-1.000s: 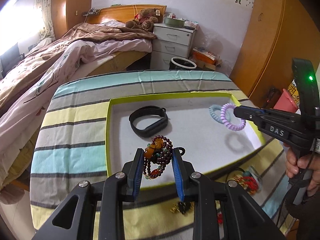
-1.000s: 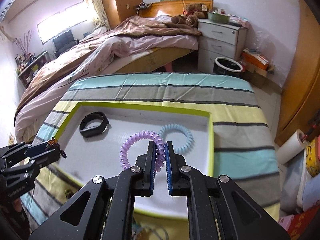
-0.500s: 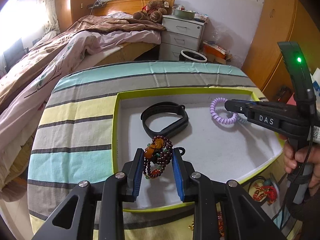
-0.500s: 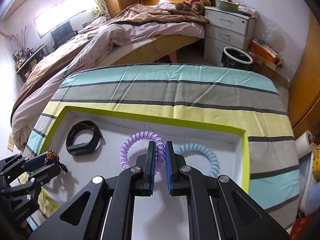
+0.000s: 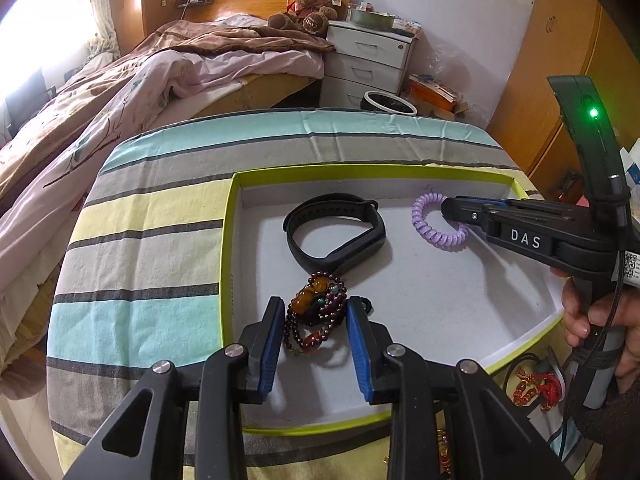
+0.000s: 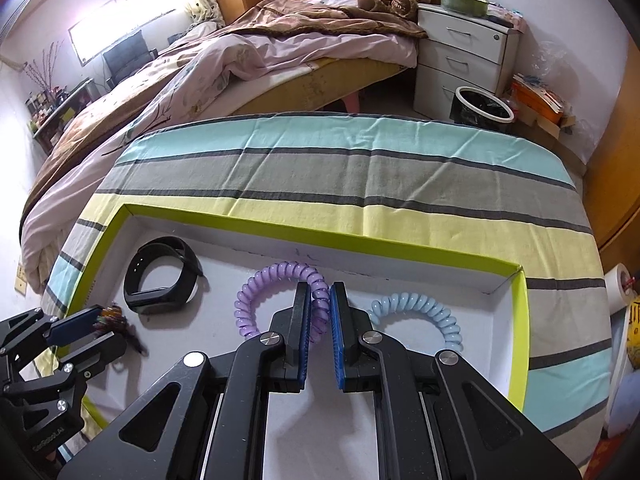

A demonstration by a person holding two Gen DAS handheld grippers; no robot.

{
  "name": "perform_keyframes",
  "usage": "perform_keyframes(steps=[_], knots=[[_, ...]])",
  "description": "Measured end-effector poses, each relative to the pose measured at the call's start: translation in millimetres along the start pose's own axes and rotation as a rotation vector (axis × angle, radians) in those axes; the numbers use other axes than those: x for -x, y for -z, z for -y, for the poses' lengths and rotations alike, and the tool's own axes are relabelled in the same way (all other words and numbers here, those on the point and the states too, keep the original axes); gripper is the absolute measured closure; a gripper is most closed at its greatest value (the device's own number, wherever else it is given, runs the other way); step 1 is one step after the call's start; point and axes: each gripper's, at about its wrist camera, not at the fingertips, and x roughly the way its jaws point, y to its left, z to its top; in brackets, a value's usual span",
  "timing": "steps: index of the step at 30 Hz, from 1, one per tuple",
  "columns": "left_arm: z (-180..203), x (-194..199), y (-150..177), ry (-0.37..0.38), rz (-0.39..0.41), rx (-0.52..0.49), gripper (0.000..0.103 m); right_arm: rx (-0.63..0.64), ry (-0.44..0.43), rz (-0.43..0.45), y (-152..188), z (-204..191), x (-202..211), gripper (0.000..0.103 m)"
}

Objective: Organize jewelry
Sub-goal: 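Carry both items into the box and open the right tool on the purple hair tie, then open the left tool to drop the beaded bracelet in the box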

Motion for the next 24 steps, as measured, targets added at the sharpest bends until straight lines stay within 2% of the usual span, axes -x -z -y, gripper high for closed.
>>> perform_keyframes(steps=[6,8,10,16,24], knots=[[0.4,1.6,0.0,-0.004,0.008,0.002,0.069,-0.009,-0.004,0.0,-1.3,0.8,-0.9,0.092],[1.3,3.6,-0.1,0.001,0.014,0.003,0.068,-0.014,-0.016,-0.001,-1.4,1.3,-0.9,0.089],[1.0,6.1,-0.5,0.005,0.025,0.009,0.061,-0.016,-0.024,-0.001,-1.4,0.7,-0.6,0.086],[0.8,15.0,-1.2,0.023,0.047,0.016,0.061,-0.033,-0.029,0.012,-0.5,1.2,4.2,0.086],[9.3,36.2,4.3,0.038,0.085,0.017,0.056,-0.043,-0.057,0.055,6.1,1.3,30.3,0.085]])
